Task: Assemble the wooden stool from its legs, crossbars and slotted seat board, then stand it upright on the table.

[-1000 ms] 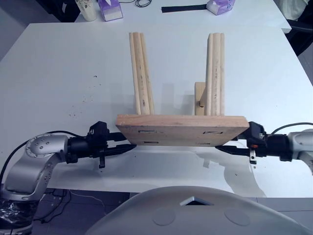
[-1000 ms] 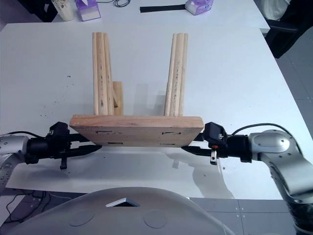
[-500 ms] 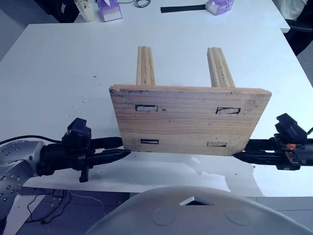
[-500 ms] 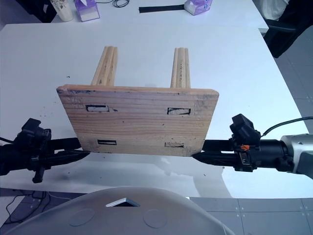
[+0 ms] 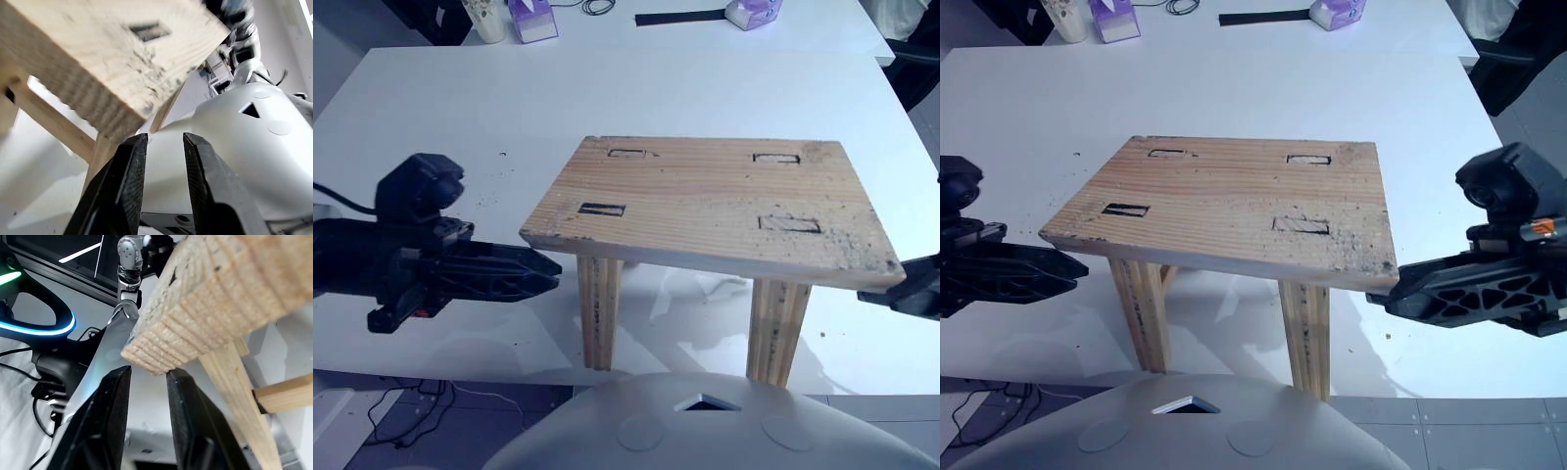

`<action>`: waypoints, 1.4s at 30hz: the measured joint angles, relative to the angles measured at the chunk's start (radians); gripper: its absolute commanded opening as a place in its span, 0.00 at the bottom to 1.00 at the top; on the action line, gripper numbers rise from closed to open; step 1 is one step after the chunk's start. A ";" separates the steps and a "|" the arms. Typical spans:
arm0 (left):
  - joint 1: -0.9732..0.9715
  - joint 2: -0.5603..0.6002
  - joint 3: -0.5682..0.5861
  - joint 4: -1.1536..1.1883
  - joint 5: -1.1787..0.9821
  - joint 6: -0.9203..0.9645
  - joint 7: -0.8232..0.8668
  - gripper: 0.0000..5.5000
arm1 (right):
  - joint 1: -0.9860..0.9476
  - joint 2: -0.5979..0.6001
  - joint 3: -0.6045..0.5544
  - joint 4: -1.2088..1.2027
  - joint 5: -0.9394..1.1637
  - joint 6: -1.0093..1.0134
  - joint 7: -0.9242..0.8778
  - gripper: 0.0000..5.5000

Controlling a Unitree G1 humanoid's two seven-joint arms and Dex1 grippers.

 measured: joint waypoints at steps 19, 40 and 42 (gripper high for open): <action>0.086 -0.353 -0.028 -0.135 0.350 0.015 0.096 0.48 | -0.148 0.434 0.117 -0.131 -0.367 -0.188 -0.480 0.41; -0.439 -1.177 -0.416 0.593 1.633 -0.924 0.544 0.54 | -0.419 1.356 0.459 0.403 -1.616 -1.051 -1.055 0.45; -0.483 -1.229 -0.403 0.682 1.655 -1.001 0.567 0.54 | -0.464 1.411 0.436 0.509 -1.637 -1.126 -1.077 0.45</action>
